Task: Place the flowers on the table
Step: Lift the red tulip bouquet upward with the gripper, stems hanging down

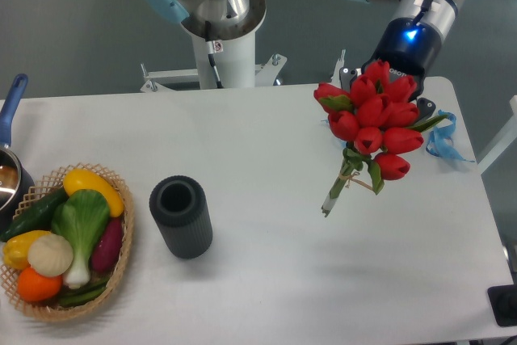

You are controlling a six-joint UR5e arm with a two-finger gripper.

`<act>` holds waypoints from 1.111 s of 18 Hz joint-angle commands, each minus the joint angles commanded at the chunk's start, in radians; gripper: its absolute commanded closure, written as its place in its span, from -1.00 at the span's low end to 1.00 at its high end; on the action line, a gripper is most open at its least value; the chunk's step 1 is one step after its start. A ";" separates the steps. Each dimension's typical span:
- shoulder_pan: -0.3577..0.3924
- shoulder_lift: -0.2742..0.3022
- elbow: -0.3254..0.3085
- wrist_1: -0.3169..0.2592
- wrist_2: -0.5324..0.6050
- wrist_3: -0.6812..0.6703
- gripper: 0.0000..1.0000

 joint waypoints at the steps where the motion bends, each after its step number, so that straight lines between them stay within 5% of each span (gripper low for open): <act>1: -0.003 0.008 -0.011 0.000 0.035 0.006 0.53; 11: -0.018 0.031 0.006 -0.006 0.255 -0.005 0.53; 20: -0.179 0.028 0.047 -0.015 0.716 -0.014 0.53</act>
